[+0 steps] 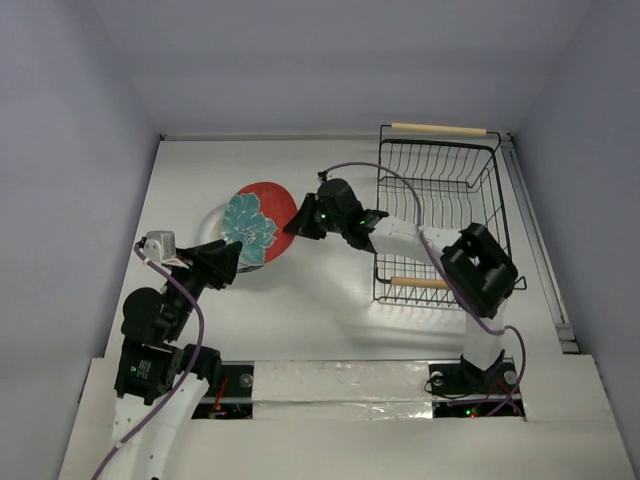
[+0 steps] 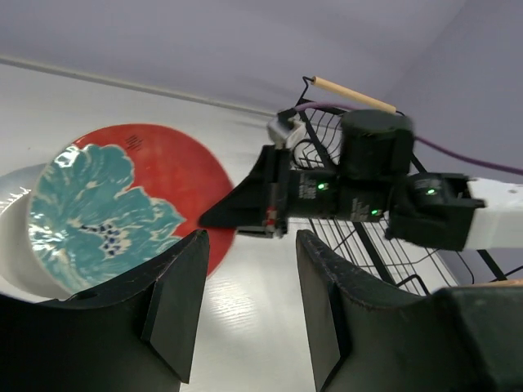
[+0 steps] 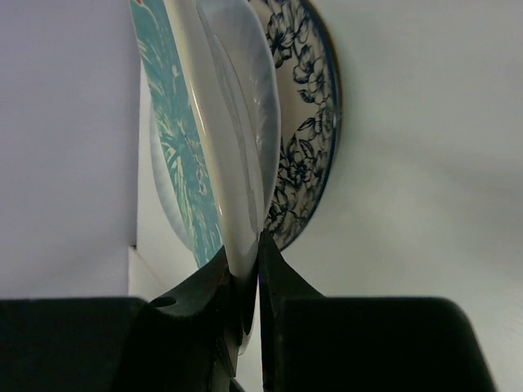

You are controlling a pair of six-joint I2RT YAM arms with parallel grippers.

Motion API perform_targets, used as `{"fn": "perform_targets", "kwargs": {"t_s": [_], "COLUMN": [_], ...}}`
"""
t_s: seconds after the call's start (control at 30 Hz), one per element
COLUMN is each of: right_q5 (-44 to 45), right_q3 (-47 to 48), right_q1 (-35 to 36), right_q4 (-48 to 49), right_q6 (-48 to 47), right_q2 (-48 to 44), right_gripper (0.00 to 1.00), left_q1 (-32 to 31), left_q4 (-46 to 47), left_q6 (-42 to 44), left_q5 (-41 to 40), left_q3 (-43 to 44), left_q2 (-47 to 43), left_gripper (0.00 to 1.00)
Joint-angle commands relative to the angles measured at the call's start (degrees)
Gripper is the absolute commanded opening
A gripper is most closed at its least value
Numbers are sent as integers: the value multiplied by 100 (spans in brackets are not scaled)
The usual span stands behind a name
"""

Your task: Unload the plates from the dish rack

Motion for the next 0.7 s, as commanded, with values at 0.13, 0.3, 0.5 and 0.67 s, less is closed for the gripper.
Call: {"fn": "perform_targets", "kwargs": {"t_s": [0.13,0.3,0.5,0.67], "right_q5": [-621,-753,-806,-736], "right_q3": [710,745,754,508], "right_q1": [212,264,317,370], "right_q4": [2953,3104,2963,2578], "right_q6": [1700,2087,2105,1772], "right_q2": [602,1094,1175,929], "right_gripper": [0,7,31,47], "left_q1": [24,24,24,24], "left_q4": [255,272,290,281], "left_q6": [-5,-5,-5,-14], "left_q5": [8,26,35,35], "left_q3": [15,15,7,7], "left_q2": [54,28,19,10], "left_gripper": [44,44,44,44]}}
